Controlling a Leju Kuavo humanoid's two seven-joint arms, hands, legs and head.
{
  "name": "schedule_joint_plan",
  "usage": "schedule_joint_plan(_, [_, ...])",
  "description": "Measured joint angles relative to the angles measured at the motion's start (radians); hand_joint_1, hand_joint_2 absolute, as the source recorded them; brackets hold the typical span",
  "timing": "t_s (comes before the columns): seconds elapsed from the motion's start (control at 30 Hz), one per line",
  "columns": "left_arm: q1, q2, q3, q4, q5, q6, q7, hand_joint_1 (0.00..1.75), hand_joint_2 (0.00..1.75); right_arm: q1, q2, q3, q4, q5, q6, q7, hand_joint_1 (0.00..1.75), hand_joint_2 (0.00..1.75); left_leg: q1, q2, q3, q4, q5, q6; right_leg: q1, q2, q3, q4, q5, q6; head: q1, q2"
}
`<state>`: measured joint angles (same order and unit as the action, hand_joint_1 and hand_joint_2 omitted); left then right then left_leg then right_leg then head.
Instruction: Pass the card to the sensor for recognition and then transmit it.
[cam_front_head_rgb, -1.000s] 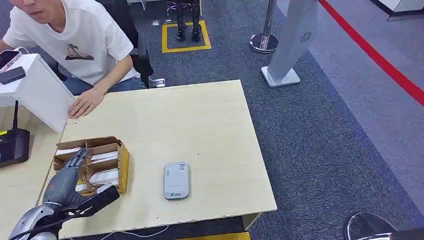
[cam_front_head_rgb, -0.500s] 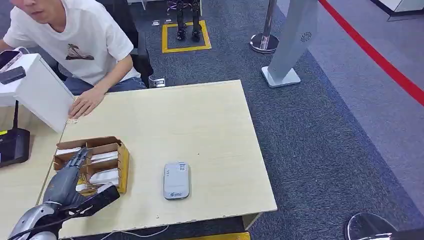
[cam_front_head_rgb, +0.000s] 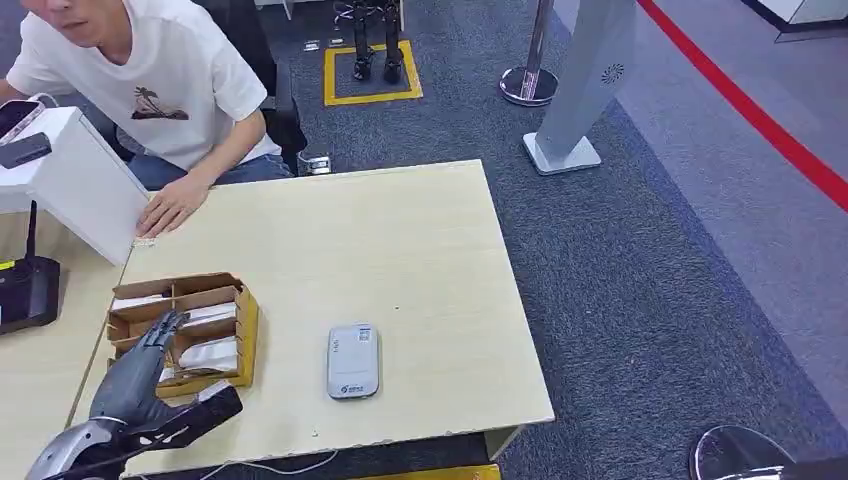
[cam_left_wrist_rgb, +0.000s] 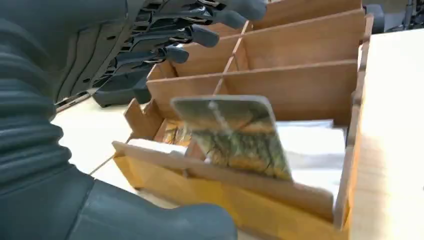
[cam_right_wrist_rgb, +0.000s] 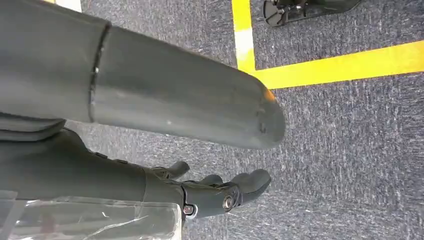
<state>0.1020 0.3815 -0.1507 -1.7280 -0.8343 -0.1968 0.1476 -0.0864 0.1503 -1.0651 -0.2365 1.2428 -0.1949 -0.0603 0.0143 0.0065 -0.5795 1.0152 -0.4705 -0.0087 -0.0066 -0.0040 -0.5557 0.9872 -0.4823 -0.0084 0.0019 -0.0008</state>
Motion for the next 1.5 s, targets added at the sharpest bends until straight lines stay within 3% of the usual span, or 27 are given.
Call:
schedule_joint_plan(1.27, [0.036,0.032,0.002,-0.023,-0.025,0.029,0.029,0.0,1.75,0.0,0.0,0.0,0.0,0.0,0.0,0.0,0.0,0.0,0.0,0.0,0.0,0.0,0.0,0.0,0.0,0.0,0.0,0.0,0.0,0.0,0.0,0.0])
schedule_joint_plan(1.3, [0.038,0.035,0.004,-0.025,-0.025,0.03,0.029,1.75,1.75,0.0,0.0,0.0,0.0,0.0,-0.001,0.001,0.0,0.0,0.0,0.0,0.0,0.0,0.0,0.0,0.0,0.0,0.0,0.0,0.0,0.0,0.0,0.0])
schedule_joint_plan(1.5, [0.049,0.04,0.025,-0.029,-0.064,0.04,0.042,1.75,1.75,0.001,0.0,0.0,0.0,0.0,-0.001,0.003,0.0,0.0,0.0,0.0,0.0,0.0,0.0,0.0,0.0,0.0,0.0,0.0,0.0,0.0,0.0,0.0])
